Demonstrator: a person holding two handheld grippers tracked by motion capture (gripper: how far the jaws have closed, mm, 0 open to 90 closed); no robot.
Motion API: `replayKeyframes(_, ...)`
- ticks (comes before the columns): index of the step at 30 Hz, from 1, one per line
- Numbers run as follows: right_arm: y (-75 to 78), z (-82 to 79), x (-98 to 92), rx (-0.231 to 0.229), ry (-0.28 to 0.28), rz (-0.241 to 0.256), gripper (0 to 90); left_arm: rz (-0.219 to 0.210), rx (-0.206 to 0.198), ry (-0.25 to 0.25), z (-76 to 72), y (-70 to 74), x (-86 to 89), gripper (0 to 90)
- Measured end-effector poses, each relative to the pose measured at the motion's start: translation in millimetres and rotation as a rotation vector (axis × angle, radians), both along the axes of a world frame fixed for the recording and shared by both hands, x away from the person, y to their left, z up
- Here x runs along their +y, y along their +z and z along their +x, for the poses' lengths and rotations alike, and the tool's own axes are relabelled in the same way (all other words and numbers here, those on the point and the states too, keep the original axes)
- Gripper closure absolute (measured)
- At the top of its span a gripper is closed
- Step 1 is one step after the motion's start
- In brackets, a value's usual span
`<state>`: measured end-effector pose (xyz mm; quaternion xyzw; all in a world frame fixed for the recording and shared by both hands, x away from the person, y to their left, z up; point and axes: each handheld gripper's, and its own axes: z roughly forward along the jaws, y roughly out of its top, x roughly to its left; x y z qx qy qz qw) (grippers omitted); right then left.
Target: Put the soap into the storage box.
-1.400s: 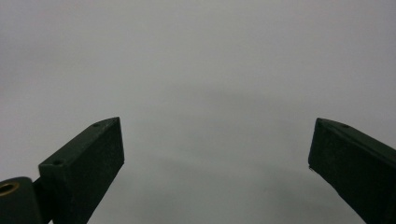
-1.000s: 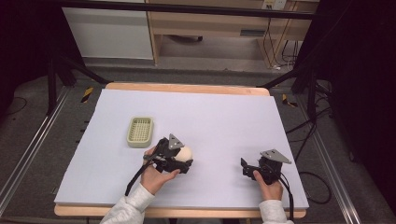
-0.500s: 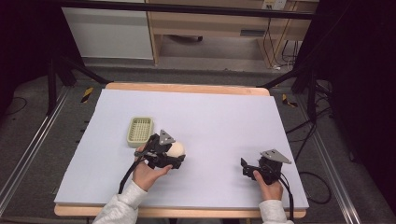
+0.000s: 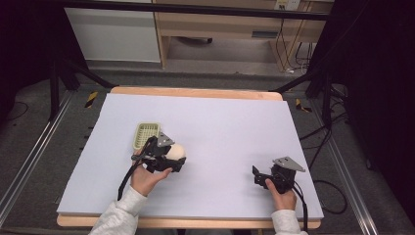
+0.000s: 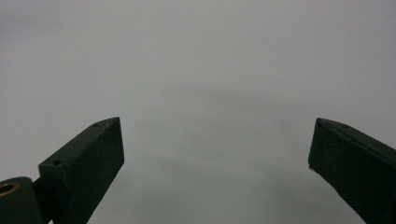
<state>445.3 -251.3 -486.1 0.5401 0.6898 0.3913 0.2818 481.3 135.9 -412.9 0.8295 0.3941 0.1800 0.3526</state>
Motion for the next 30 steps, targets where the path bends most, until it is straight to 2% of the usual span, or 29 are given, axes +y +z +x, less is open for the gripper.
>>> replayKeyframes(7,0.0,0.0,-0.1,0.000,0.000,0.001,3.9,-0.008,-0.005,0.034,5.0,1.9,12.1,23.6)
replayKeyframes(11,0.0,0.0,-0.1,0.000,0.000,0.001,3.9,0.005,-0.004,0.045,8.3,4.4,21.3,23.6)
replayKeyframes(12,0.0,0.0,-0.1,0.000,-0.001,0.001,3.9,-0.008,-0.007,0.056,8.7,4.5,22.2,23.6)
replayKeyframes(17,0.0,-0.1,-0.1,0.000,-0.001,0.001,3.9,-0.012,-0.012,0.074,11.7,7.5,30.4,23.6)
replayKeyframes(26,0.1,-0.2,-0.2,0.000,0.000,0.001,3.9,0.002,-0.011,0.091,15.4,9.0,40.7,23.6)
replayKeyframes(30,0.1,-0.2,-0.2,0.000,0.000,0.001,3.9,-0.008,-0.014,0.110,18.6,10.3,45.8,23.6)
